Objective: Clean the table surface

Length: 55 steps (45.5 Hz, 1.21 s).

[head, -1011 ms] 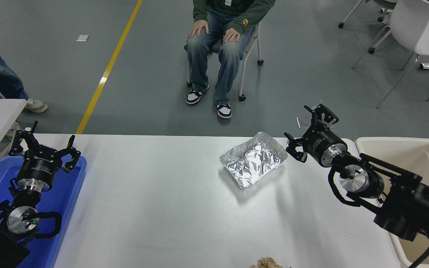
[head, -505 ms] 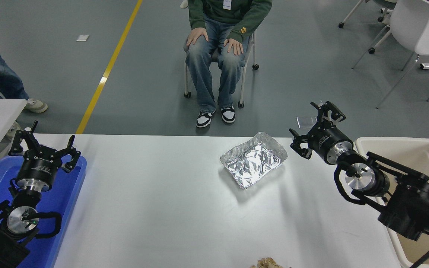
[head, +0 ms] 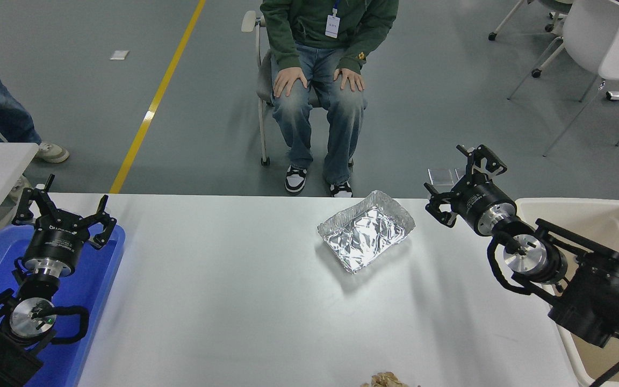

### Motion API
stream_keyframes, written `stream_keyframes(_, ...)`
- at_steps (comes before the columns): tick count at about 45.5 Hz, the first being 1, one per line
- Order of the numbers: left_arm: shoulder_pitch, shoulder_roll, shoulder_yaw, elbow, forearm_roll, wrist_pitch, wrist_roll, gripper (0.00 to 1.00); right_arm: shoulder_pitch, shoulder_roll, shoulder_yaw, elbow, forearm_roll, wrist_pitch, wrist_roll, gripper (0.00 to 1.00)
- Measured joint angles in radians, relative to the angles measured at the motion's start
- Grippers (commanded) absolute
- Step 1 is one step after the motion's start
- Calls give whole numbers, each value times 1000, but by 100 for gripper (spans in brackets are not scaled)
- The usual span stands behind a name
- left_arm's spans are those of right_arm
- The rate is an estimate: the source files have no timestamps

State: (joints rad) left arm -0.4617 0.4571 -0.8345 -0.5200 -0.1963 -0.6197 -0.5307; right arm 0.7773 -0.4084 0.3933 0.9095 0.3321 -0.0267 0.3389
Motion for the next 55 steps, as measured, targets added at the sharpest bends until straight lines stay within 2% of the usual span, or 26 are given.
stream_keyframes(17, 0, 0, 0, 0, 0, 0, 0, 100, -6, -11, 11, -23, 0, 4, 0, 99)
stream_keyframes(30, 0, 0, 0, 0, 0, 0, 0, 100, 1, -52, -1, -11, -51, 68, 0, 99)
stream_keyframes(43, 0, 0, 0, 0, 0, 0, 0, 100, 13, -142, -6, 56, -251, 98, 0, 99)
stream_keyframes(55, 0, 0, 0, 0, 0, 0, 0, 100, 38, -181, -21, 92, -576, 97, -10, 98)
